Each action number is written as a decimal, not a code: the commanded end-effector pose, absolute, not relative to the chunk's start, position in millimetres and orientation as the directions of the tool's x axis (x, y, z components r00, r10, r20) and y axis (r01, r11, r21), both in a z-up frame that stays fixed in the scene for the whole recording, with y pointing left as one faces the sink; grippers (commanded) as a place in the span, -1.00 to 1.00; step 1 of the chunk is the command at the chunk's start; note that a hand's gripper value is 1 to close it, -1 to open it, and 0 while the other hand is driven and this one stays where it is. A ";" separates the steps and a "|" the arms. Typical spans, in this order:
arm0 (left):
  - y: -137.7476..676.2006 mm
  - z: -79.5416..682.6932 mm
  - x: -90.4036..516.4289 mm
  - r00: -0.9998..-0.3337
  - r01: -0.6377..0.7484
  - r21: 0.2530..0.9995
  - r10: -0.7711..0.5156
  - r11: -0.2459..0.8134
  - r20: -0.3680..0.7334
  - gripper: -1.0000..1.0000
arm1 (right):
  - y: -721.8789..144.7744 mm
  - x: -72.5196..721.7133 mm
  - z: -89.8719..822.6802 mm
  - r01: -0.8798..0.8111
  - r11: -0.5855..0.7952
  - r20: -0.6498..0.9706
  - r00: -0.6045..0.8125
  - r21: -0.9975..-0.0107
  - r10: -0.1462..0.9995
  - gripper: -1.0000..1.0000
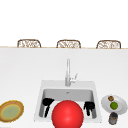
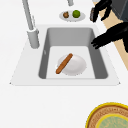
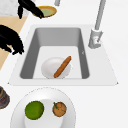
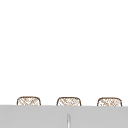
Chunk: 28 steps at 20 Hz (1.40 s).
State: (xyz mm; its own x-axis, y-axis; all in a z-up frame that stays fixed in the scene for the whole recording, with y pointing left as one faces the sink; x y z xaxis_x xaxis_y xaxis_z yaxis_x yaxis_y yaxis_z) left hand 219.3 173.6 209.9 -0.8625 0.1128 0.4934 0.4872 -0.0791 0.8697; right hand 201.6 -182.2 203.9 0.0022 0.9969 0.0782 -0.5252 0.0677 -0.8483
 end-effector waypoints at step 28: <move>46.5 120.5 347.2 -0.862 0.487 0.870 0.123 -0.074 0.492 -1.00 | -182.2 201.6 203.9 -0.525 0.068 0.078 0.002 -0.848 0.997 0.00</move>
